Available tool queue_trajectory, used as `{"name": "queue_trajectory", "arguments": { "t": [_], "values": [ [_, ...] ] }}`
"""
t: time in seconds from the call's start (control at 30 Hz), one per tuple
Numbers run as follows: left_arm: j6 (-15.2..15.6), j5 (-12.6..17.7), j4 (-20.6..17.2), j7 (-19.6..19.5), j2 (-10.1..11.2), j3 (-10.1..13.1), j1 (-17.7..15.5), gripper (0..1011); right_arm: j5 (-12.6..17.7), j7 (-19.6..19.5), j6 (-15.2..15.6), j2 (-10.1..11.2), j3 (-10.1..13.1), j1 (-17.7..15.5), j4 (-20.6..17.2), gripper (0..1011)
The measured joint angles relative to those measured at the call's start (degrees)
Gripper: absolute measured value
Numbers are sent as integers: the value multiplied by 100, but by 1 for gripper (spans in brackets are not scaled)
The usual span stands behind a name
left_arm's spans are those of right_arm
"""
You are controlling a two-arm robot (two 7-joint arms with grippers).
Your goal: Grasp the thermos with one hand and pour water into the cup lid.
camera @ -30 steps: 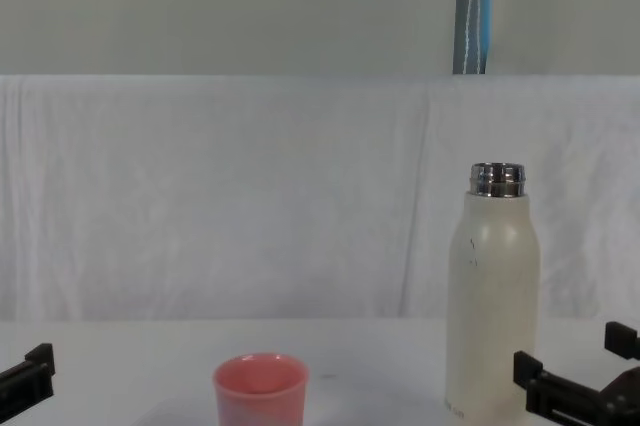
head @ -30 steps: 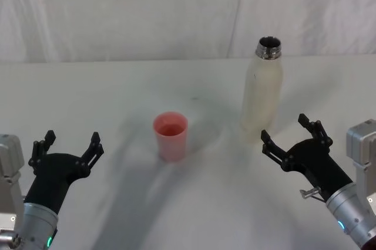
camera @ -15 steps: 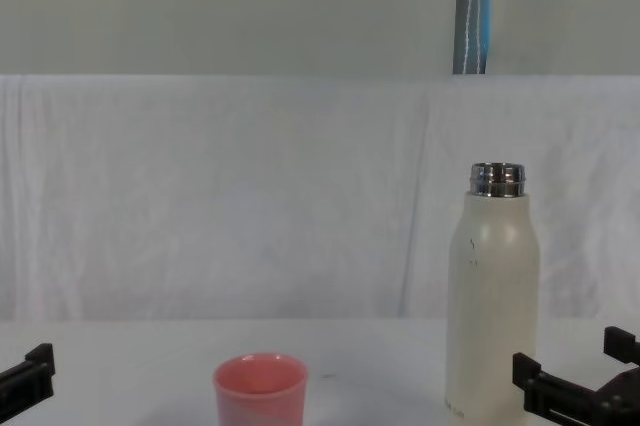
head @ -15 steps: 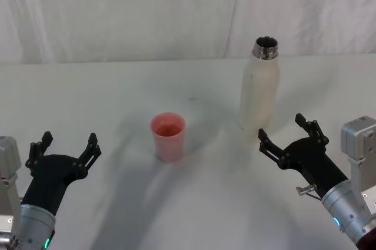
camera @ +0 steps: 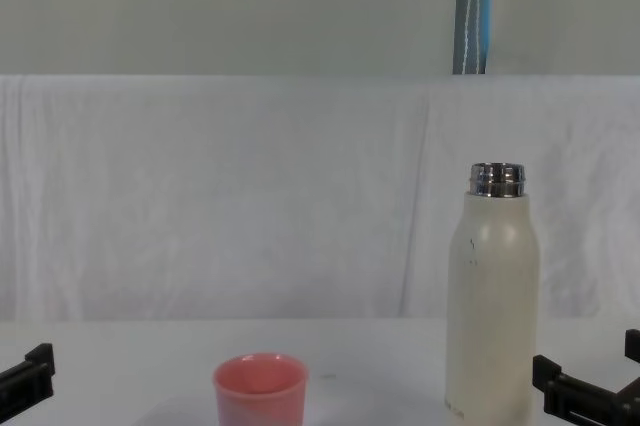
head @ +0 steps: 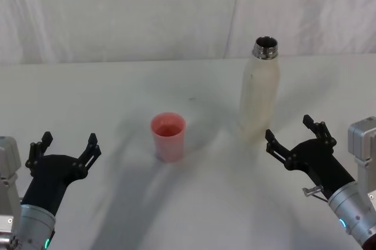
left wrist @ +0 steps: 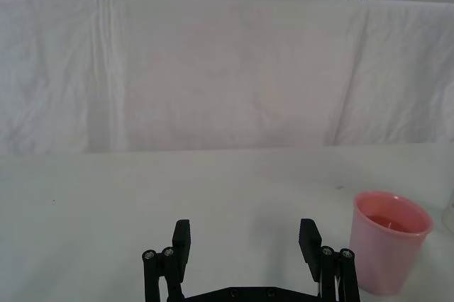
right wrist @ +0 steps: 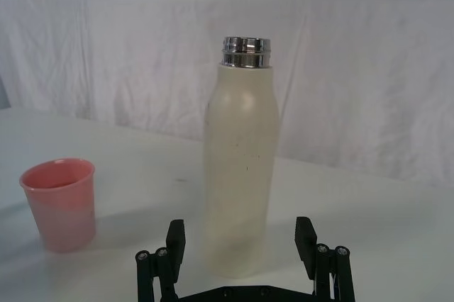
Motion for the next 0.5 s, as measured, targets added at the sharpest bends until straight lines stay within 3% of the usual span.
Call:
{"name": "queue_trajectory", "arguments": {
  "t": [0.5],
  "values": [
    [0,0,0,0,0,0,0,1001,-79,-28,-4,-20,-36,-27,-13,1001]
  ]
}}
